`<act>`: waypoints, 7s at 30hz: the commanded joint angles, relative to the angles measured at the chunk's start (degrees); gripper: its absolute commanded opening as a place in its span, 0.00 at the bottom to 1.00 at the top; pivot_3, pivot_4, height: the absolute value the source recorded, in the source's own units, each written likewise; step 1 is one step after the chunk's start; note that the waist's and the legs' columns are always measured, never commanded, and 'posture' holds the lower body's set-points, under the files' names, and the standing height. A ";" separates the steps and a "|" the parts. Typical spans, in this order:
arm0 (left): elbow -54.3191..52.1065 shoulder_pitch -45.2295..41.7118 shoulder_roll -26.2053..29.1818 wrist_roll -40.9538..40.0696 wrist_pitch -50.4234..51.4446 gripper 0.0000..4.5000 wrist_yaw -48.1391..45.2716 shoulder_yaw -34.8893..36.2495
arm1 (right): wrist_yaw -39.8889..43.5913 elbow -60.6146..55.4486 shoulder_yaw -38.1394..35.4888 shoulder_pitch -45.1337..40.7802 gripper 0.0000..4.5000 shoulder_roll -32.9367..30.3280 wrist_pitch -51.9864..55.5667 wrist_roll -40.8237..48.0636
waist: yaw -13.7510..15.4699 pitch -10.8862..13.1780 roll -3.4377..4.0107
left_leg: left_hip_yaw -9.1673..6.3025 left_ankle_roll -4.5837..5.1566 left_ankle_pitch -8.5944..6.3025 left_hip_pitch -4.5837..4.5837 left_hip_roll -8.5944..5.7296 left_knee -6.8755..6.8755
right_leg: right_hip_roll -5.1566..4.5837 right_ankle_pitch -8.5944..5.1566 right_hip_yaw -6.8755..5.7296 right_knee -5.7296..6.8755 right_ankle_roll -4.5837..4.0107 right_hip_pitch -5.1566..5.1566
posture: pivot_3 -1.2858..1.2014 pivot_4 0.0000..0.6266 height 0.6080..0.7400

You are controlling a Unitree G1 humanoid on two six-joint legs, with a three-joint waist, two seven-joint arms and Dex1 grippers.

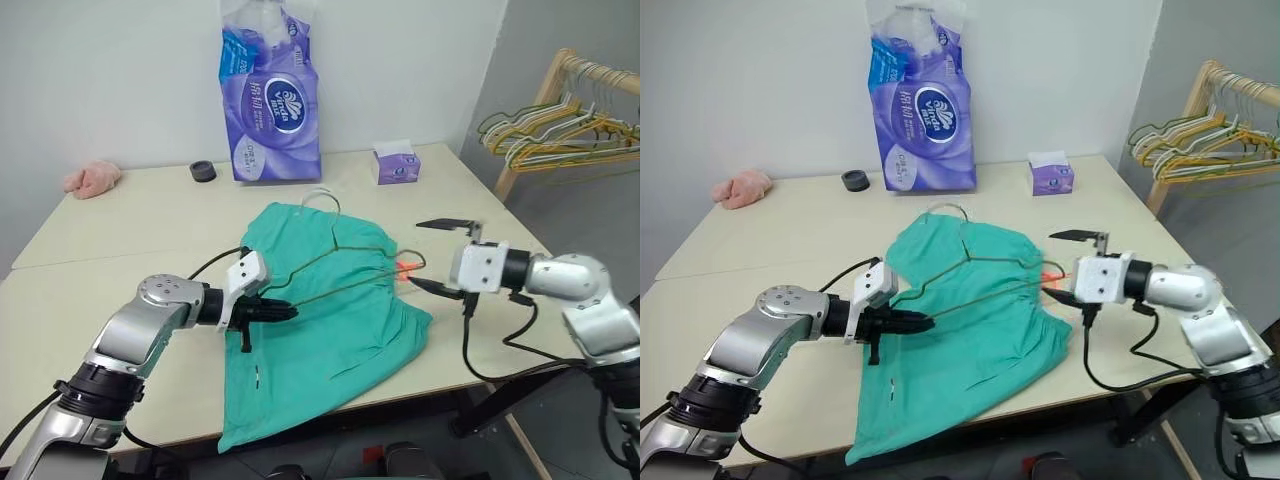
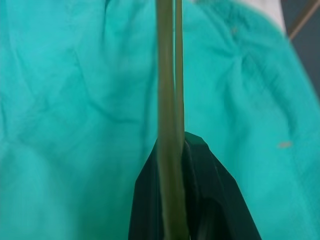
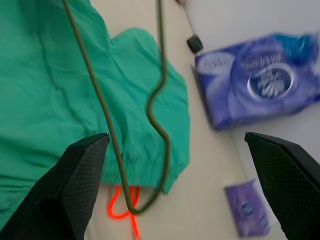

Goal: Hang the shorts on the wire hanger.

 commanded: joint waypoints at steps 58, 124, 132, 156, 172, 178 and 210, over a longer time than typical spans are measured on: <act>5.21 2.80 -0.24 -10.33 2.48 0.47 -1.42 17.12 | 1.74 -5.82 -18.46 20.75 0.00 0.03 53.83 13.39 | 0.75 0.35 -0.18 | 0.28 -0.06 -0.03 -0.16 0.05 0.06 | -0.01 -0.02 -0.07 0.00 0.03 -0.12 | 0.44 0.00 1.00; 11.44 -1.07 -3.15 -6.30 -3.24 0.47 10.47 18.97 | -9.94 13.56 -4.14 -17.41 0.00 23.07 67.94 20.98 | 0.27 0.33 -0.22 | 0.01 -0.30 0.12 -1.18 -0.05 0.14 | -0.09 0.02 0.06 0.97 -0.07 -1.76 | 0.48 0.00 1.00; 15.80 -4.63 -4.86 -4.21 -7.12 0.79 14.34 19.19 | -14.22 13.14 -4.69 -14.57 0.00 23.80 82.65 24.01 | 0.30 0.27 -0.27 | -0.03 -0.51 0.23 -1.26 -0.05 0.14 | -0.16 0.02 0.04 1.00 -0.08 -1.86 | 0.47 0.00 1.00; 15.91 -8.33 -1.56 -4.55 -8.11 0.99 14.19 22.31 | -10.92 9.10 8.40 -18.39 0.00 23.88 45.36 9.73 | -2.50 0.17 -0.35 | -0.18 -0.50 0.26 -1.55 -0.13 0.29 | -0.54 0.02 -0.17 1.04 -0.07 -1.98 | 0.48 0.00 1.00; 15.56 -15.95 11.80 2.95 -17.83 0.99 -10.03 9.24 | -8.13 6.81 19.33 -15.51 0.00 21.17 17.50 -9.14 | -2.36 0.17 -0.37 | -0.17 -0.51 0.26 -1.53 -0.21 0.29 | -0.25 0.02 -0.27 1.01 -0.07 -1.93 | 0.48 0.00 1.00; 17.80 -15.40 8.78 4.43 -18.89 0.95 -12.61 5.74 | -7.13 4.85 18.81 -15.95 0.00 21.44 13.55 -11.53 | -2.41 0.17 -0.37 | -0.18 -0.51 0.26 -1.55 -0.19 0.33 | -0.22 0.02 -0.25 1.03 -0.07 -1.94 | 0.47 0.00 1.00; 20.73 -12.96 5.99 4.87 -19.19 0.00 -11.76 6.65 | -1.94 8.12 5.57 2.06 0.92 1.13 3.04 -12.96 | -1.67 0.16 -0.38 | -0.14 -0.32 0.13 -1.78 -0.13 0.89 | -0.12 0.01 -0.25 1.09 -0.07 -1.87 | 0.46 0.00 1.00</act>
